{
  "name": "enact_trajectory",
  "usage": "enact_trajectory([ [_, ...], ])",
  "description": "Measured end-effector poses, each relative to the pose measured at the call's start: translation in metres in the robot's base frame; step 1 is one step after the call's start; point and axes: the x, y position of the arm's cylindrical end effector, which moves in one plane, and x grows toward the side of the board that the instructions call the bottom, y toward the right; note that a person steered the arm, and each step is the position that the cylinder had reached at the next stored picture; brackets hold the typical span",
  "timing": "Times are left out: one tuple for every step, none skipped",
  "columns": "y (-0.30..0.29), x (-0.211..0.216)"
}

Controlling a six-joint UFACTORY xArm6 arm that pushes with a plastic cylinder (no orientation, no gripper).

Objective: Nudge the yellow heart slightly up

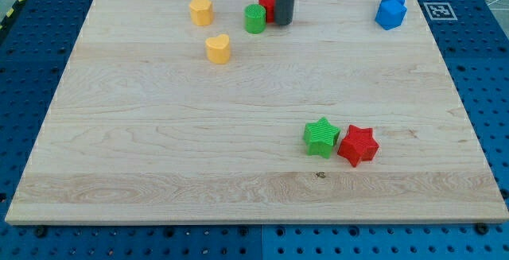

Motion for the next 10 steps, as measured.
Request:
enact_trajectory([
  [-0.022,-0.01],
  [-0.025,-0.011],
  [0.011,0.016],
  [-0.004,0.063],
  [-0.041,0.106],
  [-0.07,0.127],
  [-0.102,0.128],
  [-0.118,0.111],
  [-0.118,0.084],
  [-0.118,0.071],
])
